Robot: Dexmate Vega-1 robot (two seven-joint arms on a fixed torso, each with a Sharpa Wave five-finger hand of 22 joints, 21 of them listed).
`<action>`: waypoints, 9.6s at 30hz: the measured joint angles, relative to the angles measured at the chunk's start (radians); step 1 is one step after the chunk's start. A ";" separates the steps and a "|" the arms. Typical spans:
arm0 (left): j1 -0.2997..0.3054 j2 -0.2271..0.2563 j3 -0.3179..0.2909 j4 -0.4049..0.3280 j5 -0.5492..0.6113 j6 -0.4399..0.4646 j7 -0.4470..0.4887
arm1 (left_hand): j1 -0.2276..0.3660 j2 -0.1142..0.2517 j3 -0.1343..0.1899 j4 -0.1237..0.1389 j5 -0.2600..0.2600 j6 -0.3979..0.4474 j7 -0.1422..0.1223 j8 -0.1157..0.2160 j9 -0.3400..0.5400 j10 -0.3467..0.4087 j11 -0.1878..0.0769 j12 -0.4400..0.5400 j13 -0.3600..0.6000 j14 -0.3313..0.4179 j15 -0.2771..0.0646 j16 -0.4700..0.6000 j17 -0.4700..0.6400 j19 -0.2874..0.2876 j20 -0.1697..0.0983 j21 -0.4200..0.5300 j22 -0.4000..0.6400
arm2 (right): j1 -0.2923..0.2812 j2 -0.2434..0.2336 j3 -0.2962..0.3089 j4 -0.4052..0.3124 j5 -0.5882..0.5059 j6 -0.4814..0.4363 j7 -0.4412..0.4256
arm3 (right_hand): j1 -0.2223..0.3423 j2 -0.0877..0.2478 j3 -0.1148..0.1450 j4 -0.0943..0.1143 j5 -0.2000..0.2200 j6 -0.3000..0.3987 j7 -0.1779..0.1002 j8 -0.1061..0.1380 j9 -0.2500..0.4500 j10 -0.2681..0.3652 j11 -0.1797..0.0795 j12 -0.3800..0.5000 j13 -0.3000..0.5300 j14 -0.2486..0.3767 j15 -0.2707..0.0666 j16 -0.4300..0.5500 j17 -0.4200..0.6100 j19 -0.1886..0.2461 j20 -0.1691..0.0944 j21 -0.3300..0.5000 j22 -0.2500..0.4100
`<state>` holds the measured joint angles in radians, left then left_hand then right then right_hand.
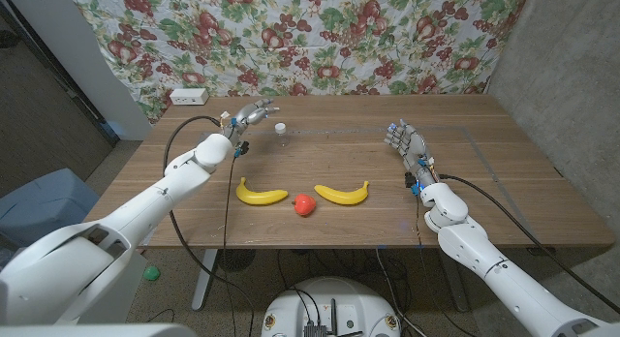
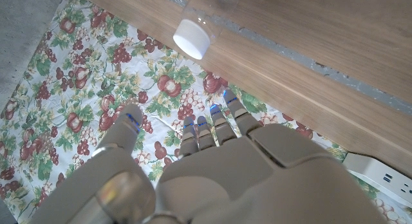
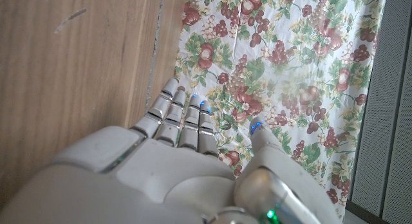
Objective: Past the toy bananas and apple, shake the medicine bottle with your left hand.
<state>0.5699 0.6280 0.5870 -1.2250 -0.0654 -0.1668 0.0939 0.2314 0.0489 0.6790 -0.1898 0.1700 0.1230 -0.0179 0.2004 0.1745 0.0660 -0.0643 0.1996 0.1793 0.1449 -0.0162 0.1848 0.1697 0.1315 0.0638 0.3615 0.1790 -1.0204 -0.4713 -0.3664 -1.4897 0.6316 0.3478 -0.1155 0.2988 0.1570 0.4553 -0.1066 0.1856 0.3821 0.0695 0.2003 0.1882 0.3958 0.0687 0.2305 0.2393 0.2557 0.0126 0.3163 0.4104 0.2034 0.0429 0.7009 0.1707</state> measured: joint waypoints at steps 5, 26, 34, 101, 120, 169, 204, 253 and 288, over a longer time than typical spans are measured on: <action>-0.006 0.001 0.007 -0.001 0.002 0.008 -0.006 | 0.020 -0.012 0.000 0.000 0.000 0.013 0.000 0.008 0.000 0.009 0.002 0.000 0.005 0.011 -0.010 0.004 0.000 0.017 -0.017 0.000 0.000 | 0.000 0.001 0.000 0.001 0.001 0.000 0.000 | 0.000 0.000 -0.001 -0.001 0.000 0.000 0.000 0.000 0.000 0.001 0.001 0.000 0.000 0.000 0.000 0.000 0.000 0.000 0.000 0.000 0.000; -0.022 0.006 0.029 0.000 0.012 0.062 -0.031 | 0.062 -0.017 0.000 0.000 0.000 0.024 0.000 0.008 0.000 0.025 0.000 0.001 0.005 0.031 -0.019 0.005 0.000 0.039 -0.028 0.000 0.000 | 0.000 0.004 0.001 0.007 0.002 0.000 -0.001 | 0.000 0.000 -0.001 -0.001 0.000 0.005 0.005 0.000 0.000 0.004 0.005 0.000 0.005 0.000 0.000 0.006 0.000 0.000 0.000 -0.013 0.000; -0.030 0.007 0.041 0.001 0.032 0.088 -0.031 | 0.083 -0.023 0.000 0.000 0.000 0.029 0.005 0.008 0.000 0.030 -0.005 0.001 0.005 0.031 -0.020 0.005 0.000 0.044 -0.033 0.000 0.000 | 0.002 0.006 0.000 0.008 0.001 0.000 -0.003 | 0.000 0.000 -0.001 -0.001 0.000 0.007 0.003 0.000 0.000 0.004 0.005 0.000 0.005 0.000 0.000 0.006 0.000 0.000 0.000 -0.016 0.000; -0.074 -0.035 0.115 0.046 0.087 0.187 -0.022 | 0.256 -0.083 -0.025 0.003 0.000 0.086 0.005 0.022 0.005 0.104 -0.018 0.001 0.004 0.133 -0.025 0.012 0.000 0.145 -0.077 -0.015 0.000 | -0.015 0.013 0.011 0.024 0.014 0.031 0.005 | -0.006 0.006 -0.001 -0.001 0.000 0.016 0.005 0.000 0.005 0.011 0.012 0.006 0.019 0.004 0.004 0.012 0.000 0.014 0.000 -0.040 0.000; -0.085 -0.045 0.131 0.055 0.112 0.184 -0.008 | 0.377 -0.034 -0.025 0.003 0.000 0.160 0.004 0.031 0.005 0.185 -0.023 0.009 0.004 0.204 -0.025 0.020 0.000 0.222 -0.092 -0.009 0.000 | -0.029 0.013 0.016 0.018 0.015 0.037 -0.005 | -0.006 0.006 -0.001 -0.001 0.000 0.016 0.005 0.000 0.005 0.011 0.012 0.010 0.019 0.004 0.004 0.012 0.000 0.014 0.000 -0.051 0.000; -0.071 -0.087 0.131 0.061 0.177 0.209 0.182 | 0.610 0.037 -0.004 -0.020 0.000 0.573 0.088 0.108 0.042 0.723 0.061 0.149 0.020 0.667 -0.010 0.101 0.030 0.442 -0.117 0.179 0.030 | -0.018 0.015 0.014 0.020 0.000 0.029 -0.021 | -0.006 0.006 -0.001 -0.001 0.000 0.016 0.005 0.000 0.005 0.015 0.008 0.010 0.023 0.004 0.004 0.012 0.000 0.025 -0.003 -0.066 0.000; -0.007 -0.087 0.061 -0.024 0.096 0.174 0.219 | 0.641 0.006 -0.012 -0.011 -0.008 0.608 0.102 0.114 0.056 0.740 0.078 0.149 0.029 0.681 -0.024 0.097 0.030 0.442 -0.117 0.205 0.031 | -0.024 0.009 0.019 0.021 0.008 0.035 -0.009 | -0.006 0.006 -0.001 -0.001 0.000 0.016 0.005 0.000 0.005 0.015 0.008 0.009 0.023 0.004 0.004 0.017 0.000 0.036 0.000 -0.081 0.000; 0.087 -0.061 -0.032 -0.146 -0.015 0.118 0.203 | 0.657 -0.009 -0.027 0.004 -0.003 0.630 0.113 0.104 0.065 0.756 0.088 0.149 0.033 0.699 -0.034 0.086 0.028 0.442 -0.117 0.235 0.025 | -0.032 0.001 0.017 -0.001 -0.008 0.036 -0.018 | -0.006 0.006 -0.001 -0.001 0.000 0.016 0.005 0.000 0.005 0.017 0.010 0.009 0.023 0.004 0.004 0.016 0.000 0.036 0.000 -0.095 0.000; 0.145 -0.057 -0.106 -0.206 -0.179 0.096 0.142 | 0.661 -0.014 -0.031 0.008 -0.004 0.646 0.118 0.093 0.065 0.766 0.091 0.143 0.032 0.710 -0.034 0.081 0.027 0.442 -0.117 0.253 0.026 | -0.029 0.004 0.016 -0.003 -0.019 0.039 -0.027 | -0.006 0.006 -0.001 -0.001 0.000 0.016 0.005 0.000 0.005 0.017 0.010 0.009 0.028 0.004 0.004 0.016 0.000 0.041 -0.006 -0.106 0.000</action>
<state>0.7153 0.5709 0.4814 -1.4307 -0.2442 -0.0710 0.2360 0.8927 0.0345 0.6476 -0.1819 0.1660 0.7686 0.1004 0.2932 0.2393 0.8324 0.0268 0.3427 0.2117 0.8545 -0.0503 0.2659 0.1964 0.5739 -0.0531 0.6141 0.2047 -1.0499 -0.4678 -0.3508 -1.4925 0.6125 0.3868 -0.1423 0.2924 0.1634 0.4542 -0.1076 0.1856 0.3980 0.0748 0.2003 0.1929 0.4126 0.0785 0.2399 0.2673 0.2593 0.0162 0.3327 0.4102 0.2447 0.0373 0.5953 0.1702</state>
